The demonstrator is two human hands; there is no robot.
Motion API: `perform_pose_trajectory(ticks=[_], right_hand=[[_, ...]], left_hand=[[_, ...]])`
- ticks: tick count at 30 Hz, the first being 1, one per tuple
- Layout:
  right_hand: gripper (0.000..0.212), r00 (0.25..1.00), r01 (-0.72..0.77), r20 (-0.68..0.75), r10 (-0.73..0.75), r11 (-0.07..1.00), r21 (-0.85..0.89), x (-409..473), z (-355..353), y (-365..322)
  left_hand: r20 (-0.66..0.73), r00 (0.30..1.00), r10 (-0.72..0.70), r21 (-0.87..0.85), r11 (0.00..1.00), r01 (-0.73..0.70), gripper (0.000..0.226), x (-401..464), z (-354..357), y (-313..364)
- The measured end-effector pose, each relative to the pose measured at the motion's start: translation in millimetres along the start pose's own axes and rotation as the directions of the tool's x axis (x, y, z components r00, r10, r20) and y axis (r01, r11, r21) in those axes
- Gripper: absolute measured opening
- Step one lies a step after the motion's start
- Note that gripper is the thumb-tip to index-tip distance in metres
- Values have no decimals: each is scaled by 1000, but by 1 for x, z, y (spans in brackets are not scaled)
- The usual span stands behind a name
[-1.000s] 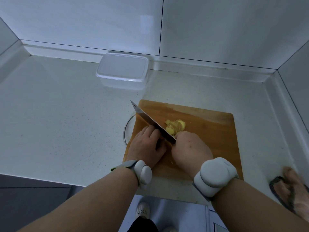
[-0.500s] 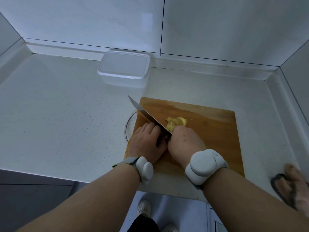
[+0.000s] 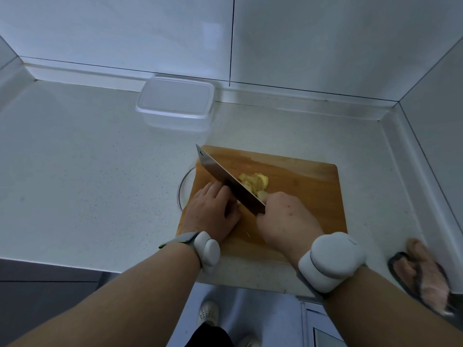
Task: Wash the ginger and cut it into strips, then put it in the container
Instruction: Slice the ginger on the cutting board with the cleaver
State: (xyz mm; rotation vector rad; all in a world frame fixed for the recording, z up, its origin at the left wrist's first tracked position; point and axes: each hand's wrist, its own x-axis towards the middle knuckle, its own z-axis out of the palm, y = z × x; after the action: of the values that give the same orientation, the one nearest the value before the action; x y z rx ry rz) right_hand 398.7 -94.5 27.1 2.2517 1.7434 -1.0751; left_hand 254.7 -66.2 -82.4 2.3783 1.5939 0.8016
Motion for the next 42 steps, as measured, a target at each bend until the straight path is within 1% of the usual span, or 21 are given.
perform_pose_trajectory(ticks=[5, 17, 24, 28, 34, 38, 42], right_hand=[[10, 1000, -6, -1, 6, 1000, -23, 0, -1, -2], [14, 1000, -11, -3, 11, 999, -41, 11, 5, -11], [22, 1000, -21, -2, 21, 999, -36, 23, 9, -17], [28, 1000, -6, 11, 7, 1000, -29, 28, 9, -20], [23, 1000, -7, 16, 7, 1000, -9, 25, 9, -11], [5, 1000, 5, 8, -5, 1000, -2, 16, 9, 2], [7, 1000, 19, -12, -19, 1000, 7, 6, 5, 8]], left_hand=[[-15, 1000, 11, 0, 1000, -11, 13, 0, 1, 1], [-25, 1000, 5, -3, 1000, -5, 20, 1, -1, 2], [-74, 997, 15, -25, 1000, -17, 21, 1, 0, 3], [-69, 998, 6, -32, 999, -8, 22, 0, 0, 3], [-39, 999, -17, -29, 999, 16, 18, 0, 2, 1], [-43, 999, -3, -14, 1000, 3, 16, 0, 2, 0], [-49, 999, -2, -11, 1000, 1, 17, -1, 2, 0]])
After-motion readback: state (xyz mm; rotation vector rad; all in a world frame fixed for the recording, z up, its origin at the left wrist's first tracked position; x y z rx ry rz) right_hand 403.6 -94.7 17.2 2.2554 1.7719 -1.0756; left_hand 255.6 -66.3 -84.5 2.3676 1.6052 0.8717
